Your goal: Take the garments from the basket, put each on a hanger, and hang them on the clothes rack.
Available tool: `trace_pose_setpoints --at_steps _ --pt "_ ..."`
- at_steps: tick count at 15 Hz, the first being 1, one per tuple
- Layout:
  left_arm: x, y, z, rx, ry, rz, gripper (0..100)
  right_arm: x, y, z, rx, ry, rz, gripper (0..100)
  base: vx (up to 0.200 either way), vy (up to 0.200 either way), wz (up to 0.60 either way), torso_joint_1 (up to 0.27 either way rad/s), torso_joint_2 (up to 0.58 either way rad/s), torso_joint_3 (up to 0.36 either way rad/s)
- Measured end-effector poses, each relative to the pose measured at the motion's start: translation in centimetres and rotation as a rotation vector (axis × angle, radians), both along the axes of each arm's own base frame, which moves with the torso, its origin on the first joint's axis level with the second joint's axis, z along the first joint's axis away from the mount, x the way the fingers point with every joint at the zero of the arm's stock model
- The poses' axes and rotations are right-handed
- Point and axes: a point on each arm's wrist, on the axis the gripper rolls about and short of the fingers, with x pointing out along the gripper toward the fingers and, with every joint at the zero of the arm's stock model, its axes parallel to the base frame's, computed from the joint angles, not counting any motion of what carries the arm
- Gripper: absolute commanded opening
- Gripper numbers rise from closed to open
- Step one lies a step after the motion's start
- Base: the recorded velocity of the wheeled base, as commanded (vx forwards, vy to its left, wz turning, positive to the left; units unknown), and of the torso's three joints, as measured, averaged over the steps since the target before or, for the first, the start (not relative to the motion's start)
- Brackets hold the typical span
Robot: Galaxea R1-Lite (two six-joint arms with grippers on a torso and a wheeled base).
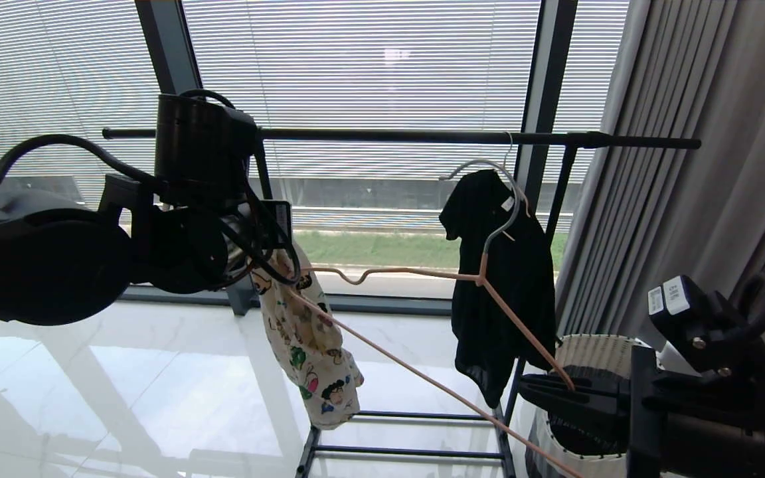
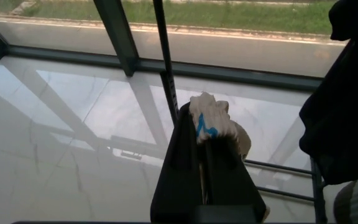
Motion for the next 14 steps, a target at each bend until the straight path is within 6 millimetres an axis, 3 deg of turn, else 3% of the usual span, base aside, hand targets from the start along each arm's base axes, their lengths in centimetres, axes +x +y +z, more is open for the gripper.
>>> trace_pose_setpoints --at_steps 8,14 --pt "0.2 -0.4 0.0 -0.002 -0.012 0.037 0 2.6 2.8 -0.9 0.041 0.005 -0.090 0 0.000 0.000 0.00 0.000 0.00 0.000" --pt "0.6 -0.9 0.0 -0.022 -0.030 0.068 0 2.6 4.5 -0.5 0.059 0.005 -0.068 0 0.000 0.000 0.00 0.000 0.00 0.000"
